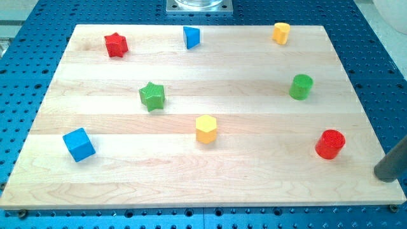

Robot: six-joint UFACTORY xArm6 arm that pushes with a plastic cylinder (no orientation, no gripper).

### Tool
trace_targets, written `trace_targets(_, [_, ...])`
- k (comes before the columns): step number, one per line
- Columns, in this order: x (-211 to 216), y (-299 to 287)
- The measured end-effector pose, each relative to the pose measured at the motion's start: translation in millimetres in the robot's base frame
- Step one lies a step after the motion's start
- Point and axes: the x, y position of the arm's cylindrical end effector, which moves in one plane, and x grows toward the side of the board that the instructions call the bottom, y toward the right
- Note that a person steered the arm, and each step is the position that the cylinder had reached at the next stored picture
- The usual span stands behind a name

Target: Push the red circle slightly upwards

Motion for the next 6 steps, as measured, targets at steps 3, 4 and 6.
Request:
trace_targets(3, [-31.7, -45.5])
trace_targets(4, [-30.3, -51.9])
trace_targets(6, [-33.9, -133.3])
